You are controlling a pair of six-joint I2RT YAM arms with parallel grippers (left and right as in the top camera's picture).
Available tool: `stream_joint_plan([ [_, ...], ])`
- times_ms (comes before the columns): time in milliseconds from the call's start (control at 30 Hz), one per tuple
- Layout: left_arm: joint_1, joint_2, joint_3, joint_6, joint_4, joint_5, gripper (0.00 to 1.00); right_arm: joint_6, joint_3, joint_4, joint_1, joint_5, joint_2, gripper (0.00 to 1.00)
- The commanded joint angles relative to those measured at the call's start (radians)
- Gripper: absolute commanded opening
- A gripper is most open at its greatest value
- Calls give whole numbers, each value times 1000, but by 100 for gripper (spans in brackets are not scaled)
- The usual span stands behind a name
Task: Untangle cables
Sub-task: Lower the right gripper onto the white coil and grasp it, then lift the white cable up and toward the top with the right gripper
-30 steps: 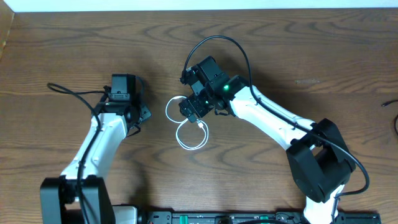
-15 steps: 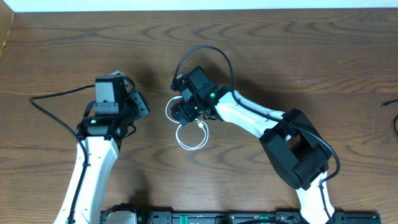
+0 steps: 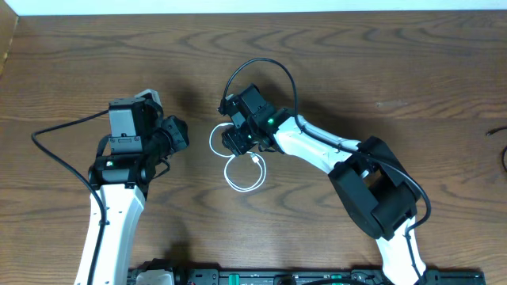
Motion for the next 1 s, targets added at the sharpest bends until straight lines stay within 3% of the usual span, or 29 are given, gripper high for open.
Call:
stream_joint_plan([
  [0, 4, -13, -1, 13, -10, 16, 37, 5, -6, 2, -5, -2, 39, 58],
  [133, 4, -13, -1, 13, -11, 16, 36, 4, -6, 2, -5, -2, 47, 55],
  [167, 4, -13, -1, 13, -11, 16, 36, 4, -6, 2, -5, -2, 47, 50],
  [233, 4, -13, -1, 13, -11, 16, 37, 5, -6, 3, -5, 8, 47, 30],
  [367, 4, -13, -1, 13, -20, 16, 37, 5, -6, 2, -5, 20, 47, 1],
  [633, 4, -13, -1, 13, -40, 25, 37, 76, 25, -45, -35, 20, 0, 1],
  [967, 4, -11, -1, 32, -48, 301, 49, 103, 244, -326, -173, 72, -302, 1],
])
